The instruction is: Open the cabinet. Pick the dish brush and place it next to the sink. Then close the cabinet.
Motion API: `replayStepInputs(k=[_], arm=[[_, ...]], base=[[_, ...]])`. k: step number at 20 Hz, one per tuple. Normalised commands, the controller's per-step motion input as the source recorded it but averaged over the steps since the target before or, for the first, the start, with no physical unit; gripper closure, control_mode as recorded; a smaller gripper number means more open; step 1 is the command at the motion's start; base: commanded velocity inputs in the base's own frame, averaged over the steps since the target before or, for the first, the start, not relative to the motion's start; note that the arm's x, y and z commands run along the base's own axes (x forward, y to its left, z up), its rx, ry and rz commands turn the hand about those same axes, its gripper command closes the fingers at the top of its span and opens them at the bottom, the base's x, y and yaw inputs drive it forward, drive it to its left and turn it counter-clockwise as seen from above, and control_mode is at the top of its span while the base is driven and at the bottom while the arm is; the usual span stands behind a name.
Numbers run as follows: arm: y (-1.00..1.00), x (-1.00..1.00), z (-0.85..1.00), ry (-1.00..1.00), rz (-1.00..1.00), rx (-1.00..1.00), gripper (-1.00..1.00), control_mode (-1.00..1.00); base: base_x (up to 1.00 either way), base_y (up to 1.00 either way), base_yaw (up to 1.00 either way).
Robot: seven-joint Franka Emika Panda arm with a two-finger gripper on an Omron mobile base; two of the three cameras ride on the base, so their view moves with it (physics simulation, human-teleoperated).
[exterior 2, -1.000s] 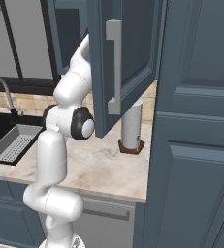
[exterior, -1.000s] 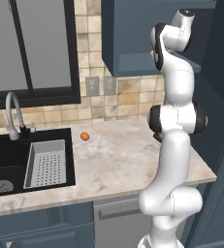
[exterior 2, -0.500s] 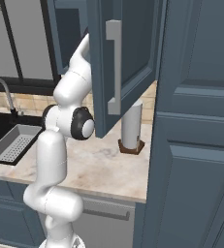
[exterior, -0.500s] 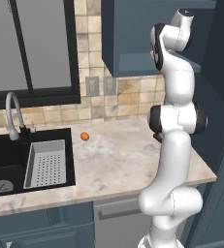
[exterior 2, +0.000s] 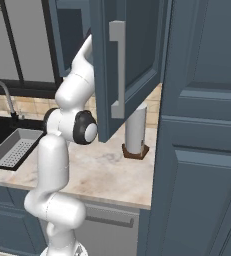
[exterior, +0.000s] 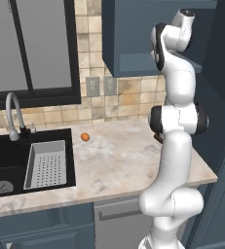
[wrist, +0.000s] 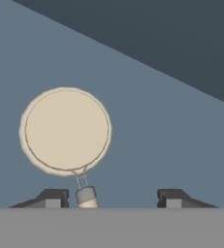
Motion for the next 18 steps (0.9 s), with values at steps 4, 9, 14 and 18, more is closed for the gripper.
replayStepInputs(k=[4, 9, 14, 18], arm=[[0.0, -0.09, 0.0, 0.02, 0.0, 0.0, 1.0, -1.0], [0.0, -0.17, 0.0, 0.01, 0.0, 0.0, 1.0, -1.0], [0.01, -0.42, 0.0, -0.01, 0.0, 0.01, 1.0, -1.0], [0.16, -0.54, 0.0, -0.08, 0.0, 0.0, 1.0, -1.0]], base=[[0.0, 0.0, 0.0], [0.0, 0.0, 0.0], [0.0, 0.0, 0.0], [0.0, 0.0, 0.0]])
